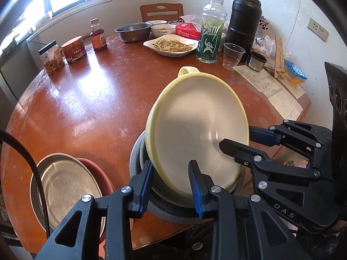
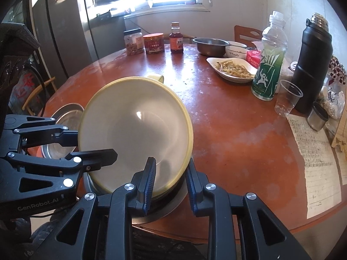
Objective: Organize plates and bowls
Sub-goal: 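Open the right tool to release the cream bowl and pull back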
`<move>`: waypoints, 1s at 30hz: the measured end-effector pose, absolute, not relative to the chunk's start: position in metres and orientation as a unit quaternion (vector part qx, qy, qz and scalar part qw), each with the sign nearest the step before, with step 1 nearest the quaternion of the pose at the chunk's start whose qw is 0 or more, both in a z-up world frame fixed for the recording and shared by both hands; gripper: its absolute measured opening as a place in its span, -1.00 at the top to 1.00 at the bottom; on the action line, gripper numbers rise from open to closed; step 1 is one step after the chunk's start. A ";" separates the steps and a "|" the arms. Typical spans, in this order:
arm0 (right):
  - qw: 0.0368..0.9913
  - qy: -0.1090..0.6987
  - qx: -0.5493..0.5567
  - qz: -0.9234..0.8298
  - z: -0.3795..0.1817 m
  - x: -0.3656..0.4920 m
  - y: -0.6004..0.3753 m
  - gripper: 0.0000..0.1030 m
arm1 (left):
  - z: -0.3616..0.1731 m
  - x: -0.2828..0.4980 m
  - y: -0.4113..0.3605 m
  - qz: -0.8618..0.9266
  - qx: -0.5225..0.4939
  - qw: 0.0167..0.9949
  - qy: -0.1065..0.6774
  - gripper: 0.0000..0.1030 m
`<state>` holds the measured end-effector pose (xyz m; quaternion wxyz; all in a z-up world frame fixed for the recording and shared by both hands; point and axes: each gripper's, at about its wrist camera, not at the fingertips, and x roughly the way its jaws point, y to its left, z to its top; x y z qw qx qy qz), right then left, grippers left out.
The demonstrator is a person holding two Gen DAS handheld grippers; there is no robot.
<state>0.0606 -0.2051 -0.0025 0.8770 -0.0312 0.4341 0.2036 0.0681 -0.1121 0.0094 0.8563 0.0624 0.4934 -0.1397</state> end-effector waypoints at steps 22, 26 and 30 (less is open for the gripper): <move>0.879 0.431 -0.023 0.201 0.001 0.059 -0.207 0.38 | 0.011 0.070 -0.099 -0.140 0.039 0.859 0.491 0.02; 0.883 0.424 -0.017 0.201 0.007 0.058 -0.208 0.31 | 0.012 0.068 -0.098 -0.140 0.038 0.861 0.488 0.01; 0.885 0.421 -0.014 0.198 0.010 0.057 -0.209 0.30 | 0.011 0.068 -0.095 -0.137 0.035 0.861 0.489 0.01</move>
